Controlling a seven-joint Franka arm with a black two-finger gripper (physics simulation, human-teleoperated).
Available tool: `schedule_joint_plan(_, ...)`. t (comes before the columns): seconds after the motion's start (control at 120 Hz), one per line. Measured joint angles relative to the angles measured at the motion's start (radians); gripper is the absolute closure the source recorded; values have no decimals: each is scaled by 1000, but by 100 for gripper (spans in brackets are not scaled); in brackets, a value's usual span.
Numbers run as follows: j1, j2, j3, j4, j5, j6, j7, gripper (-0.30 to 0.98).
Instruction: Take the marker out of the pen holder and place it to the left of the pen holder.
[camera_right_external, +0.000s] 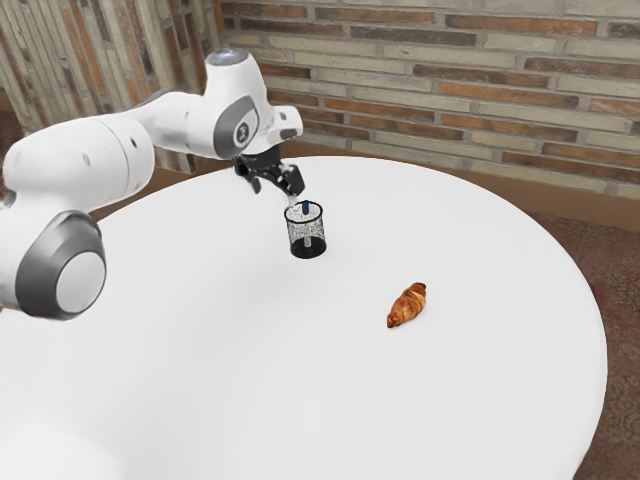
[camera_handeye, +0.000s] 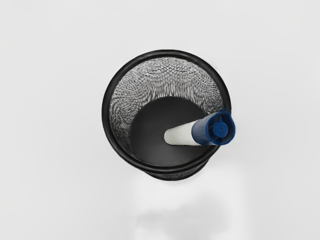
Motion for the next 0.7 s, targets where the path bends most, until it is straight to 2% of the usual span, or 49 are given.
schedule_joint_plan(0.117,-5,43,-11,1,-4,164,-4,0)
schedule_joint_plan(0.333,-5,124,-26,3,-7,359,-47,0)
schedule_joint_plan(0.7,-9,80,-26,-103,-36,476,-102,0)
